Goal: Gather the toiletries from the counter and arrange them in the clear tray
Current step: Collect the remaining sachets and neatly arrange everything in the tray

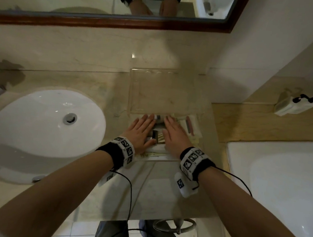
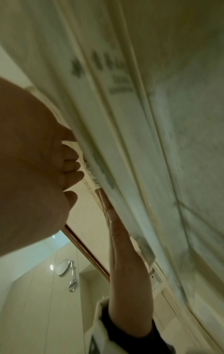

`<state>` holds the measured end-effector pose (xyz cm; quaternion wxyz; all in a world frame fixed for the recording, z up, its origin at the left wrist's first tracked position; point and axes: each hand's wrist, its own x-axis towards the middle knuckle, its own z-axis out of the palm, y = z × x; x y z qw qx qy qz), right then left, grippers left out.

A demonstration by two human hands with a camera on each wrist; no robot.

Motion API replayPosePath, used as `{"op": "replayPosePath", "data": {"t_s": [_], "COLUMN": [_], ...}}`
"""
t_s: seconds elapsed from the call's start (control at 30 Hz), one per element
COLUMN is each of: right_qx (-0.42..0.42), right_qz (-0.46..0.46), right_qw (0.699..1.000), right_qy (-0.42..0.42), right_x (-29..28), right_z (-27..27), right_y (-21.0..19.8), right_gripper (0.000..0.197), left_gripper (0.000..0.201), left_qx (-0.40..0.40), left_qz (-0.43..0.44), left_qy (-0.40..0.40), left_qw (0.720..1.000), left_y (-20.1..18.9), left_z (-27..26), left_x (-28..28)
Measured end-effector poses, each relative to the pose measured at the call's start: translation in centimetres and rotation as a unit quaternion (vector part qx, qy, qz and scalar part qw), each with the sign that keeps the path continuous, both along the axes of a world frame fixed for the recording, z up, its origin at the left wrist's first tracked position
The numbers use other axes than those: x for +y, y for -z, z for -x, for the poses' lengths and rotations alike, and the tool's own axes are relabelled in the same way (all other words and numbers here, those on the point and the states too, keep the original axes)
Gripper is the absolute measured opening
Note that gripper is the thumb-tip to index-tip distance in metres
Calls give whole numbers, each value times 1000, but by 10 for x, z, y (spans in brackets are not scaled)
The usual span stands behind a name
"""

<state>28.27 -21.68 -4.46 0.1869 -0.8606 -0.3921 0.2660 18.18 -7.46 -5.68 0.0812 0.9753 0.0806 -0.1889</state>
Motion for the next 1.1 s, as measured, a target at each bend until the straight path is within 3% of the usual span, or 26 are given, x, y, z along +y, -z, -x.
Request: {"op": "replayPosePath", "data": {"t_s": [0.1, 0.23, 0.37, 0.5, 0.57, 0.67, 0.8, 0.87, 0.97, 1.1], "right_qx": [-69, -57, -66, -14, -53, -87, -28, -35, -64, -103], "right_qz": [-66, -104, -51, -40, -52, -77, -67, -43, 1, -14], "right_qw": [995, 985, 981, 970, 978, 989, 977, 977, 981, 983], "right_qy": [28, 123, 175, 239, 193, 95, 198, 207, 184, 151], "right_x": [-14, -36, -51, -63, -66, -67, -67, -66, -64, -55], "right_z": [-6, -18, -23, -21, -17, -7, -4, -2, -1, -4], "right_y": [-4, -5, -7, 2, 6, 9, 16, 17, 17, 10], "right_gripper": [48, 42, 45, 53, 53, 60, 57, 54, 55, 59], "left_gripper": [80, 86, 61, 57, 55, 57, 57, 56, 56, 53], "left_qx": [-22, -63, -54, -87, -107, -129, -138, -136, -143, -124], "left_qz": [0, 15, 44, 150, 181, 193, 216, 196, 115, 78], "left_qy": [-6, -31, -114, -271, -316, -331, -375, -364, -280, -179], "left_qw": [1000, 997, 991, 947, 925, 915, 891, 900, 942, 973], "left_y": [-10, -21, -26, -25, -26, -25, -24, -23, -21, -30], "left_z": [0, 9, 19, 23, 22, 22, 23, 24, 22, 4], "left_x": [3, 7, 8, -2, -8, -19, -25, -25, -24, -34]}}
